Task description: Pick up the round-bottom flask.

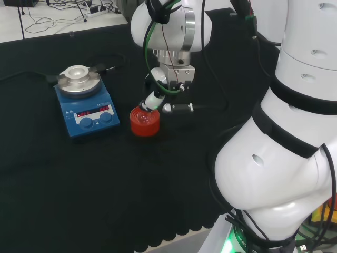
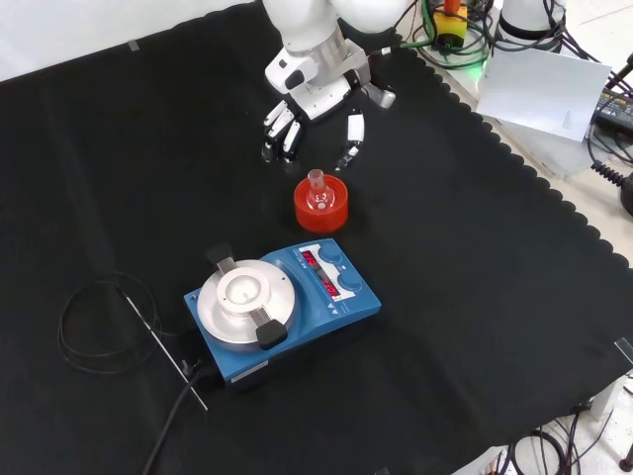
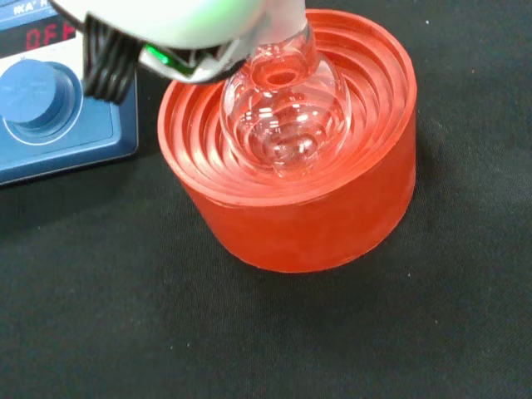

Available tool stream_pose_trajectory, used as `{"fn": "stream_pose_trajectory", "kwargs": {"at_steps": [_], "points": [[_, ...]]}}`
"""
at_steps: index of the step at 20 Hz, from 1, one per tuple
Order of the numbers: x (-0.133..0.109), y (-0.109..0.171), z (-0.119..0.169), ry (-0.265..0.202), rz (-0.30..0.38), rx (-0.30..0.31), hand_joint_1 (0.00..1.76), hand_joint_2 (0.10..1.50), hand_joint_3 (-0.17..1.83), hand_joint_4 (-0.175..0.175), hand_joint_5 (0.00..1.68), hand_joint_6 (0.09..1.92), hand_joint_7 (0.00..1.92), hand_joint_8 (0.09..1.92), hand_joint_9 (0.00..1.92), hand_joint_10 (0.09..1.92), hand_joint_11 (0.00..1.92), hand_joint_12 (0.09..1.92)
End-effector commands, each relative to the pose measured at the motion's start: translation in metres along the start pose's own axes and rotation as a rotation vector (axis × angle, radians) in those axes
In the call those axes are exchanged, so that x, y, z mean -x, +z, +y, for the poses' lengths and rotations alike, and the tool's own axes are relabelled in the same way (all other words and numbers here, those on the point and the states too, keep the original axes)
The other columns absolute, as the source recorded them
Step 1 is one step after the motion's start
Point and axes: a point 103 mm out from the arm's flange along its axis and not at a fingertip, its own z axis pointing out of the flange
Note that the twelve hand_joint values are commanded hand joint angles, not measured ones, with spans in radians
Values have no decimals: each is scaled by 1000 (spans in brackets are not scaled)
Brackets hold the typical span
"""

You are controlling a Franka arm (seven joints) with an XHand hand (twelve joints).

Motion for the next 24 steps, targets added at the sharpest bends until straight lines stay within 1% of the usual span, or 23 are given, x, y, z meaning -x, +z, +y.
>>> {"fn": "stream_pose_trajectory", "kwargs": {"at_steps": [1, 11, 15, 19, 24], "points": [[-1, 5, 5, -7, 1, 32, 978, 556, 707, -37, 664, 600, 193, 652, 435, 663, 235, 1380], [3, 13, 13, -9, 15, 18, 983, 555, 710, -42, 668, 654, 198, 657, 444, 663, 250, 1373], [1, 17, 15, -9, 6, 6, 982, 556, 711, -44, 676, 663, 200, 658, 445, 664, 251, 1374], [-1, 22, 17, -12, 7, 0, 981, 558, 711, -48, 743, 696, 202, 659, 447, 664, 253, 1374], [0, 22, 18, -14, 5, -1, 981, 559, 711, -55, 800, 723, 207, 661, 451, 665, 256, 1374]]}}
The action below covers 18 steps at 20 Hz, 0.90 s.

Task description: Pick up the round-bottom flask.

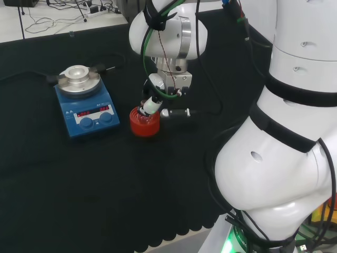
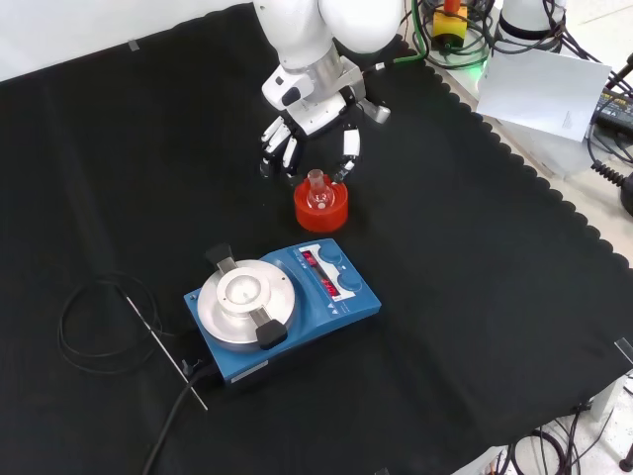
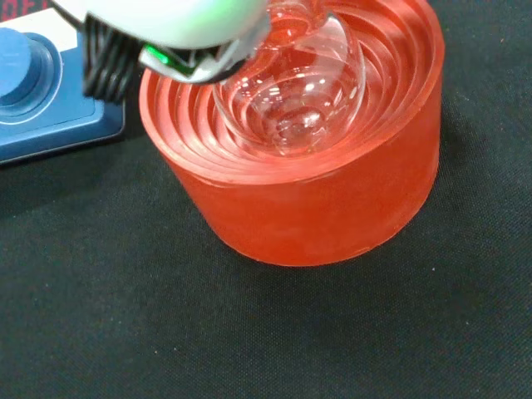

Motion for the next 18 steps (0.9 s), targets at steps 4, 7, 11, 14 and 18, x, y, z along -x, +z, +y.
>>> {"fn": "stream_pose_trajectory", "kwargs": {"at_steps": [4, 7, 11, 14, 18], "points": [[-1, -1, 5, 1, -9, -2, 980, 560, 711, -62, 848, 745, 210, 663, 455, 666, 257, 1374], [-1, -1, 6, 0, -13, -2, 980, 562, 710, -73, 902, 765, 214, 665, 458, 667, 259, 1374], [0, 1, 8, 3, -20, -9, 983, 565, 709, -83, 936, 776, 219, 667, 461, 667, 261, 1374], [0, 2, 9, 3, -21, -14, 988, 566, 708, -87, 940, 777, 221, 668, 463, 667, 263, 1374], [-2, 1, 10, -1, -30, -13, 993, 567, 707, -88, 931, 776, 222, 668, 464, 666, 266, 1373]]}}
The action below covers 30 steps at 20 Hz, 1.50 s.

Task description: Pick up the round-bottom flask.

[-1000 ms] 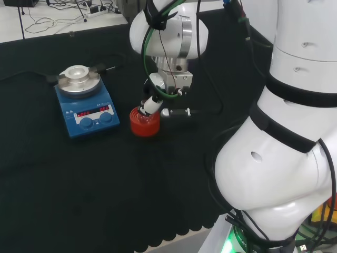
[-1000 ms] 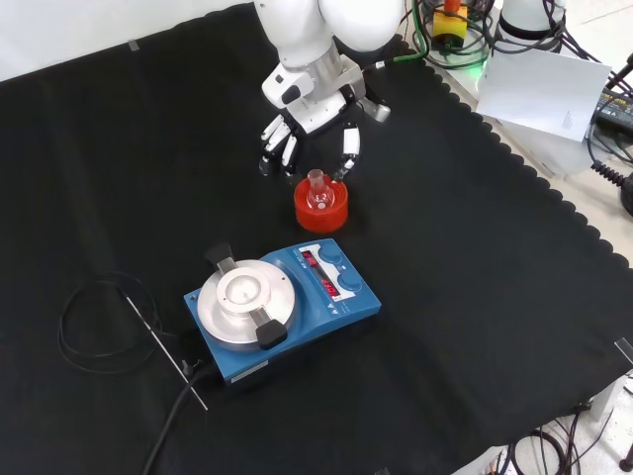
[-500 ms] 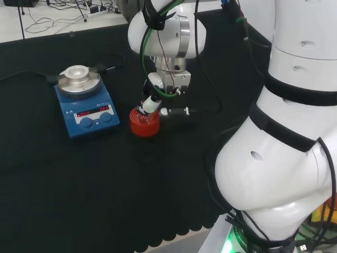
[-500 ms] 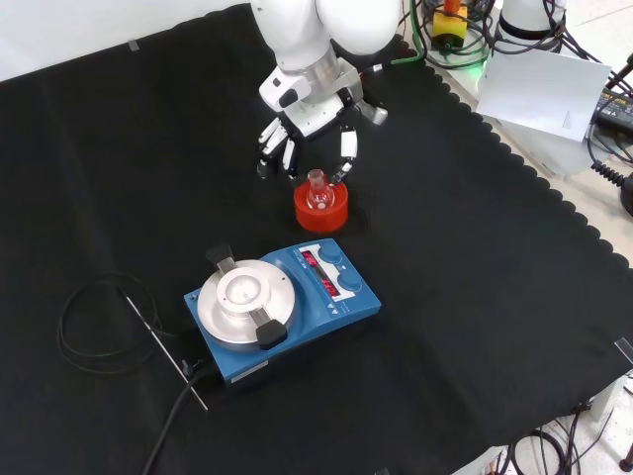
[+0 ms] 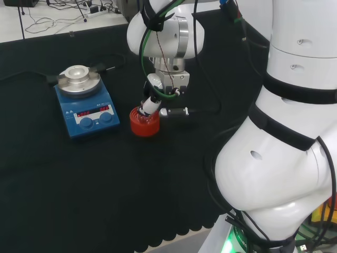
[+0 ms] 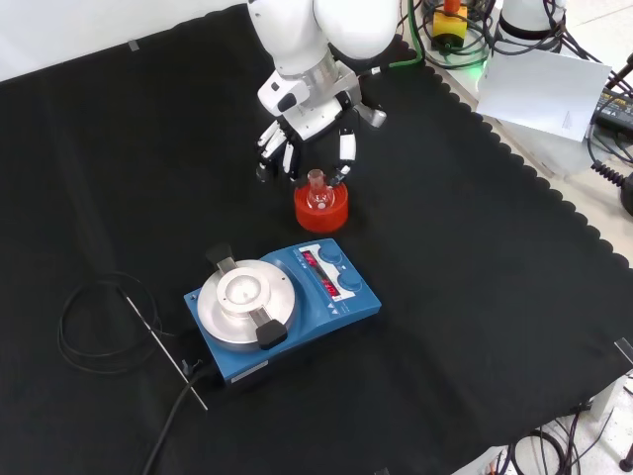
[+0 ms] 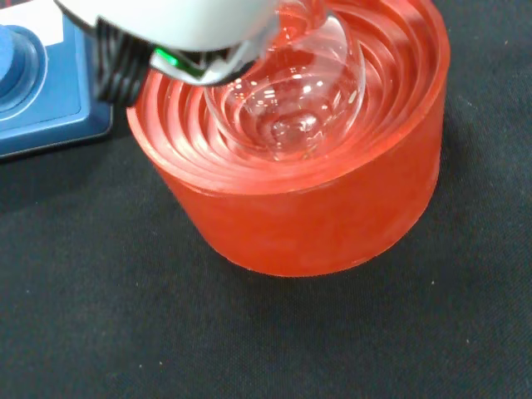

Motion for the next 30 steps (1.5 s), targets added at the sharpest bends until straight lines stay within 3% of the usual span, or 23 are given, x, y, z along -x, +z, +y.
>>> {"fn": "stream_pose_trajectory", "kwargs": {"at_steps": [1, 24, 26, 27, 30], "points": [[-2, -2, 1, -9, -15, 2, 995, 569, 708, -89, 933, 777, 222, 668, 464, 666, 267, 1373], [0, -8, 2, 0, -34, 2, 1016, 591, 718, -98, 956, 783, 226, 671, 474, 661, 273, 1370], [-1, -8, 3, 3, -50, 12, 1068, 692, 607, 73, 1104, 782, 236, 678, 484, 664, 279, 1369], [-1, -8, 4, 5, -63, 11, 1088, 693, 619, 119, 1158, 774, 250, 677, 499, 657, 288, 1364], [0, -12, 5, 14, -79, 15, 1120, 651, 711, 129, 1214, 792, 281, 671, 538, 635, 325, 1346]]}}
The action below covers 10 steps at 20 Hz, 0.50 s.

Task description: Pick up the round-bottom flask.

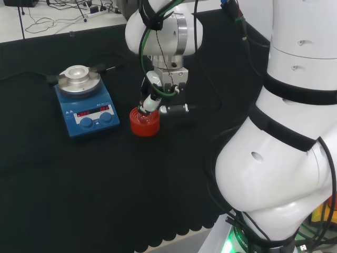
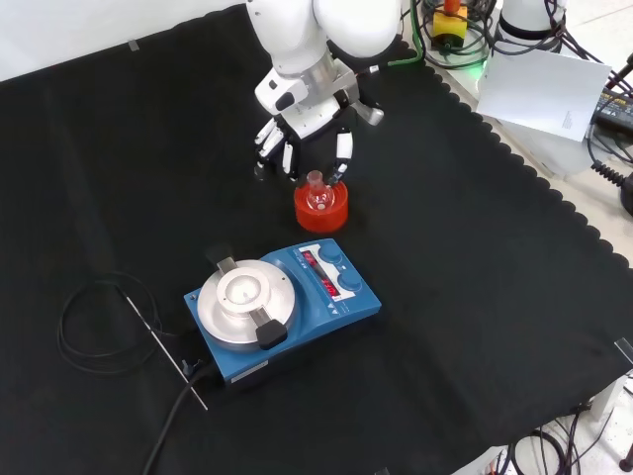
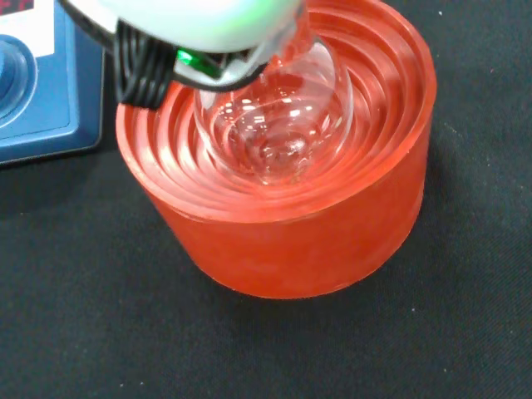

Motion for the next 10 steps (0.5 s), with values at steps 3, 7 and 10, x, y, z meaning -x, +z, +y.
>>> {"fn": "stream_pose_trajectory", "kwargs": {"at_steps": [3, 7, 10], "points": [[1, -11, 2, 16, -35, 7, 1124, 640, 736, 125, 1217, 807, 289, 670, 548, 629, 344, 1343], [1, -30, -3, 19, -32, 9, 1124, 639, 740, 125, 1216, 812, 291, 670, 550, 628, 351, 1342], [-2, -48, -9, 20, -28, 12, 1124, 639, 741, 125, 1215, 814, 292, 670, 551, 627, 353, 1342]]}}
